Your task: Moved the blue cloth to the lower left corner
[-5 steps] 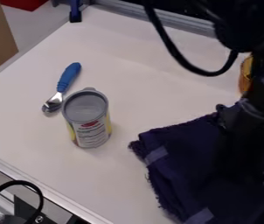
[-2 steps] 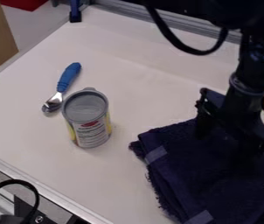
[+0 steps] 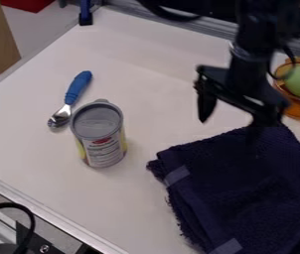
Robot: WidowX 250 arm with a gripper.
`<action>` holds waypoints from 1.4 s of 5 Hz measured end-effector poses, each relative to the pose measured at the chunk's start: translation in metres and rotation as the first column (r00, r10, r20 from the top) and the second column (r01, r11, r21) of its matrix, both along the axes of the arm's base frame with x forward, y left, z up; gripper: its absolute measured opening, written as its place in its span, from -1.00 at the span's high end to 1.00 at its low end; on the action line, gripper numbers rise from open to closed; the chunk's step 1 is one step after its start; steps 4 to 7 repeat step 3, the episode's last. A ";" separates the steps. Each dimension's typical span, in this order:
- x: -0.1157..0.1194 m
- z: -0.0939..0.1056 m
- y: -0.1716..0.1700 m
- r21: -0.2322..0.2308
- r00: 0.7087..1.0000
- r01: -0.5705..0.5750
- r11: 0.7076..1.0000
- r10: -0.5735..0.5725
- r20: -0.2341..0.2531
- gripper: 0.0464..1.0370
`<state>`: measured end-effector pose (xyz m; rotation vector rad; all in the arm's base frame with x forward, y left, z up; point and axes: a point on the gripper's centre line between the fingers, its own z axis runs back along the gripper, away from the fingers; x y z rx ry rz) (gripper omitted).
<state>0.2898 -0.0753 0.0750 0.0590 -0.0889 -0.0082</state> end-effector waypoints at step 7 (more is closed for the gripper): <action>0.034 0.012 0.073 0.050 0.971 -0.241 0.969 0.240 0.021 -0.92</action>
